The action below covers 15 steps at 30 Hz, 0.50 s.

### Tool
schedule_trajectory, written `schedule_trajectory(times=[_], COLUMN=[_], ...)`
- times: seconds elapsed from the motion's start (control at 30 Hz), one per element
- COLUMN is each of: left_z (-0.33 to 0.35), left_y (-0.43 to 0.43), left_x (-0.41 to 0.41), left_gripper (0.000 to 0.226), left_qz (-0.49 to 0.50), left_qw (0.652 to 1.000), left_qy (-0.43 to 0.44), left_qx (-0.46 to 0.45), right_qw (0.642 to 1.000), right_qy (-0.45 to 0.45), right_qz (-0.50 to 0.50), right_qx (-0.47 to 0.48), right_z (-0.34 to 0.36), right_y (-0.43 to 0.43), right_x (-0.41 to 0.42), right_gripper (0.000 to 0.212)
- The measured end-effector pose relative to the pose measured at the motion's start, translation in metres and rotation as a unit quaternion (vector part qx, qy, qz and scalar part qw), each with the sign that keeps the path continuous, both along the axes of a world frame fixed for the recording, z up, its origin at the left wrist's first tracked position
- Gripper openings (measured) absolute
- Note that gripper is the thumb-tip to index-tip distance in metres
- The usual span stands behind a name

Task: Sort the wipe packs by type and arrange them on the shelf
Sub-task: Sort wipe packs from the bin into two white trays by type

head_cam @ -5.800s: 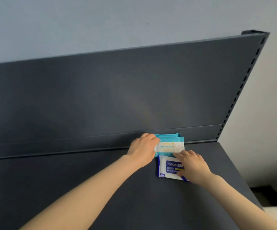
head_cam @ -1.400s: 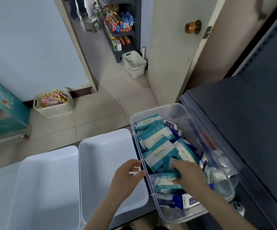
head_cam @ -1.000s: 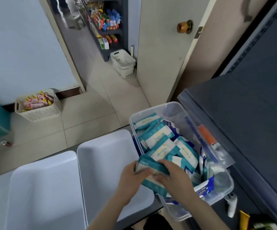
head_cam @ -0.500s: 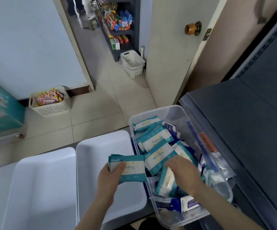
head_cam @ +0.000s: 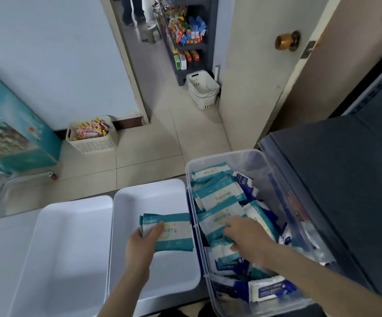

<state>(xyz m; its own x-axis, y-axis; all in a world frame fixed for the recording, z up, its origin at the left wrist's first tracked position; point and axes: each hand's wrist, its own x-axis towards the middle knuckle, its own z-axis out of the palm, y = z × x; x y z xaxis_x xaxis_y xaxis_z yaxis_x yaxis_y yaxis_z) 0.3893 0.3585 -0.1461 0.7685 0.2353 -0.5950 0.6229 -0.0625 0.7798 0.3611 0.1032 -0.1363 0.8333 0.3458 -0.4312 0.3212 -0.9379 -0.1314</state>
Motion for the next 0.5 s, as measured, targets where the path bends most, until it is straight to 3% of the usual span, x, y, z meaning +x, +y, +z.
schedule_trajectory(times=[0.17, 0.33, 0.5], left_z=[-0.004, 0.0, -0.001], left_y=[0.002, 0.009, 0.021], left_x=[-0.006, -0.013, -0.019], left_gripper=[0.018, 0.017, 0.014], left_qz=[0.034, 0.063, 0.083], left_qw=[0.999, 0.998, 0.996], left_qy=[0.013, 0.022, 0.02], left_qx=[0.001, 0.003, -0.002], right_qw=[0.995, 0.997, 0.997], right_qy=[-0.08, -0.072, -0.062], right_qz=[-0.03, -0.027, -0.026], right_qx=[0.055, -0.006, -0.038], right_z=[0.008, -0.015, -0.013], right_y=[-0.004, -0.001, -0.005], right_x=[0.037, 0.045, 0.043], right_gripper=[0.034, 0.05, 0.041])
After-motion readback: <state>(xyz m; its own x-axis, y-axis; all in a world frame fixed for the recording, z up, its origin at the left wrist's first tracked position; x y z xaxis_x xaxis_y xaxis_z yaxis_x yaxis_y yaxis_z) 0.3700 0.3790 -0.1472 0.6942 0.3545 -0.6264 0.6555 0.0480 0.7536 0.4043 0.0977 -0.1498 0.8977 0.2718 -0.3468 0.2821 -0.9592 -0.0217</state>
